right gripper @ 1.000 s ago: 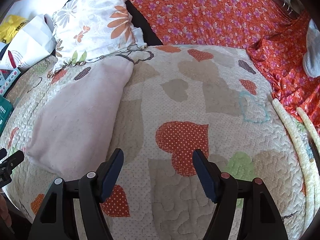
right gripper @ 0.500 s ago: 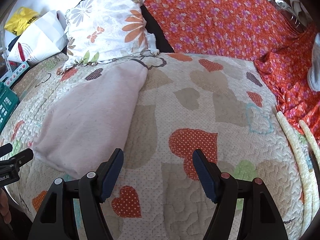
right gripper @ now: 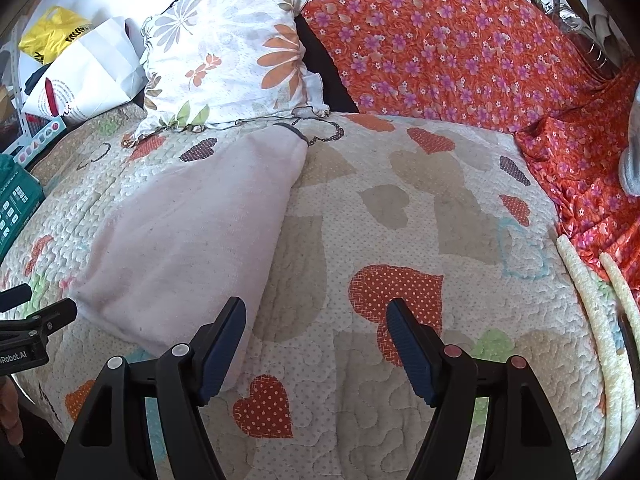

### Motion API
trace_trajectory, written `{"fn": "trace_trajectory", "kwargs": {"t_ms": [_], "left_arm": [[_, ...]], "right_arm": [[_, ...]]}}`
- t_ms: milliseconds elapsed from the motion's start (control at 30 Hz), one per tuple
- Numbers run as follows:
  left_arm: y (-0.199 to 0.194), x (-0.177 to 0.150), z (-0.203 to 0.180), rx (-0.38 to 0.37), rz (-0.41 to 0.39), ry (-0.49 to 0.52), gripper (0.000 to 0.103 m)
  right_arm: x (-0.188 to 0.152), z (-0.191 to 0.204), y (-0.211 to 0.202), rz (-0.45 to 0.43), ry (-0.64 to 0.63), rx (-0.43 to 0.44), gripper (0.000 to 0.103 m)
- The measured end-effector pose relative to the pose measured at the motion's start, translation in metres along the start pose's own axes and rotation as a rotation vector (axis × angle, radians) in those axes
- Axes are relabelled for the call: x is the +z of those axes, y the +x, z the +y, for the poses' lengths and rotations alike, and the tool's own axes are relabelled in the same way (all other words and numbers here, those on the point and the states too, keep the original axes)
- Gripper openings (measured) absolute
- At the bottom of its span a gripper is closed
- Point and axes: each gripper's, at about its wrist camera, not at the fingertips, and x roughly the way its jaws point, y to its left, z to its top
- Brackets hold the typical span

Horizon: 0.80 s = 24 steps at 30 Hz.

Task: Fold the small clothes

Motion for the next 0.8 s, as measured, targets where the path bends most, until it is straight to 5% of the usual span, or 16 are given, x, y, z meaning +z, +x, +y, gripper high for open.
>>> {"fn": "trace_trajectory", "kwargs": {"t_ms": [800], "left_arm": [[0.004,-0.001,0.003,-0.009,0.012,-0.012,0.103]], "right_arm": [[-0.001,0.009,-0.003,-0.013,-0.036,0.022,0.083]]}}
